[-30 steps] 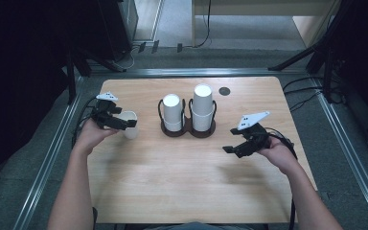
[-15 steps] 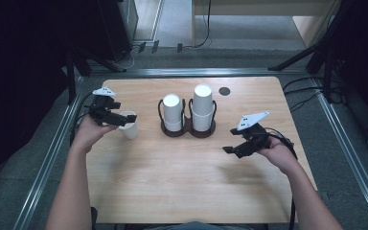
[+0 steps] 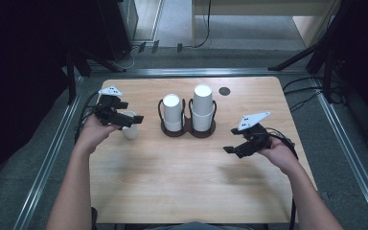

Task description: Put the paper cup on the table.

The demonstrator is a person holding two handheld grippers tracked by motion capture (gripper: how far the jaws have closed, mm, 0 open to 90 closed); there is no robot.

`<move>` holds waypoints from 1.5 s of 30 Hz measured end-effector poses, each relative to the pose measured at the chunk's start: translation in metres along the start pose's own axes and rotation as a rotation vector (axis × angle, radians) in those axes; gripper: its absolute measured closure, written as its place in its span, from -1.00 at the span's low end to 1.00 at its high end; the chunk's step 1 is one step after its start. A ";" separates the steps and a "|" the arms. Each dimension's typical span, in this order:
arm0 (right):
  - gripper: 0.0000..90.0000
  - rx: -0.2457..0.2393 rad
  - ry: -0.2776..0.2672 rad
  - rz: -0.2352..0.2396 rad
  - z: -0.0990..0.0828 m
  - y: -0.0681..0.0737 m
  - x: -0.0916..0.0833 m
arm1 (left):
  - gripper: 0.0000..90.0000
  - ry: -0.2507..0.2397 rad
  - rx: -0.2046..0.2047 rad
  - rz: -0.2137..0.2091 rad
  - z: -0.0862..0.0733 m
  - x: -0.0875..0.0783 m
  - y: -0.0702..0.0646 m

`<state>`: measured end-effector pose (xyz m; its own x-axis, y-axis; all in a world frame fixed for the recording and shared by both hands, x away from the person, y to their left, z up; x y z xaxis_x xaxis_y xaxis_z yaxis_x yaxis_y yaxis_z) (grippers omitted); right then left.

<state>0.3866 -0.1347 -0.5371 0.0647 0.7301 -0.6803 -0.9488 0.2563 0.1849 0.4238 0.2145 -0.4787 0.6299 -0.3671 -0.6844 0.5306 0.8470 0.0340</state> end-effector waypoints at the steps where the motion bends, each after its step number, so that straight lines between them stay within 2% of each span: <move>1: -0.50 -0.001 -0.001 -0.001 0.000 0.000 0.000 | -0.88 0.000 0.005 -0.003 0.000 0.000 -0.002; 3: -0.50 -0.002 -0.002 -0.001 0.000 0.000 0.000 | -0.88 0.002 0.012 -0.012 0.000 0.002 -0.007; 7: -0.50 -0.004 -0.001 0.001 0.001 0.001 0.000 | -0.88 0.023 0.015 0.002 -0.002 0.007 -0.014; 11: -0.50 -0.007 0.000 -0.001 0.001 0.002 0.000 | -0.88 0.002 0.009 -0.006 0.001 0.008 -0.023; 15: -0.50 -0.012 0.002 0.006 0.002 0.004 0.002 | -0.88 -0.017 0.055 -0.018 0.001 0.010 -0.036; 19: -0.50 -0.008 0.000 0.009 0.003 0.006 0.004 | -0.88 -0.029 0.080 -0.046 0.000 0.013 -0.050; 28: -0.50 -0.013 0.003 0.007 0.002 0.006 0.004 | -0.88 -0.012 0.153 -0.057 -0.012 0.023 -0.067; 30: -0.50 -0.013 0.003 0.009 0.003 0.006 0.005 | -0.88 -0.026 0.171 -0.061 -0.014 0.025 -0.071; 35: -0.50 -0.018 -0.008 0.011 0.006 0.009 0.006 | -0.88 -0.026 0.176 -0.074 -0.019 0.029 -0.081; 38: -0.50 -0.013 -0.020 0.011 0.008 0.010 0.007 | -0.88 -0.016 0.194 -0.078 -0.022 0.031 -0.088; 45: -0.50 -0.008 -0.017 0.012 0.009 0.011 0.008 | -0.88 -0.017 0.203 -0.103 -0.021 0.036 -0.105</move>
<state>0.3791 -0.1202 -0.5347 0.0583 0.7437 -0.6660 -0.9519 0.2424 0.1874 0.3790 0.1206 -0.5225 0.5752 -0.4557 -0.6793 0.6949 0.7104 0.1117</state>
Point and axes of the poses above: each handheld gripper's, and its own axes: x roughly forward along the jaws, z roughly out of its top, y roughly to its left, the point moved 9 cm from there along x, roughly forward along the jaws, and after that the axes turned 13 degrees about z, right-handed, at the moved point
